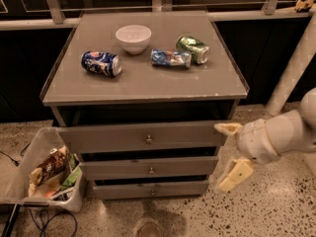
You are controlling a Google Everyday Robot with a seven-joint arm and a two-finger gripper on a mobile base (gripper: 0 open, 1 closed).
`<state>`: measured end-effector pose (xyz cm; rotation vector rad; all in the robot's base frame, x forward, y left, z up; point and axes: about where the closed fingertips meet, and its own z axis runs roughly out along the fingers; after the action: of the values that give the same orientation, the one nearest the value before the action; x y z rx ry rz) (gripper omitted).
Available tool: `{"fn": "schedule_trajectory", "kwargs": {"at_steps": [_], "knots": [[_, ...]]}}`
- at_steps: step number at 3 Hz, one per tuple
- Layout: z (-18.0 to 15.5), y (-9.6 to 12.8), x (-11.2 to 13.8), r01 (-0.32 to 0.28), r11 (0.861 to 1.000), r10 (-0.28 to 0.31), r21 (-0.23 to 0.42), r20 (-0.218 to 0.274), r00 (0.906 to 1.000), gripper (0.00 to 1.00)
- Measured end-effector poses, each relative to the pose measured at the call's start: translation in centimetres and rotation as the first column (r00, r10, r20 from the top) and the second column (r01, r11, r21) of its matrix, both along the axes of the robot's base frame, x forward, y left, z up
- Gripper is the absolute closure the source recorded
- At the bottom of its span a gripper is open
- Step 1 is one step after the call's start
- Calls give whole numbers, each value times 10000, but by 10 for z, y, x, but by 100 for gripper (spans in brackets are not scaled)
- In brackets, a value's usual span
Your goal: Open middle drawer
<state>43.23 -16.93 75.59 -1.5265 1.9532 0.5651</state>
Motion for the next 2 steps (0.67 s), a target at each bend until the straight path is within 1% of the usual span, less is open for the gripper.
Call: {"fn": "schedule_trajectory", "kwargs": {"at_steps": [1, 2], "knots": [[-58, 18, 6, 439, 9925, -435, 1142, -65, 9990, 0], [-100, 27, 11, 1026, 9775, -1060, 1843, 84, 9943, 0]]}}
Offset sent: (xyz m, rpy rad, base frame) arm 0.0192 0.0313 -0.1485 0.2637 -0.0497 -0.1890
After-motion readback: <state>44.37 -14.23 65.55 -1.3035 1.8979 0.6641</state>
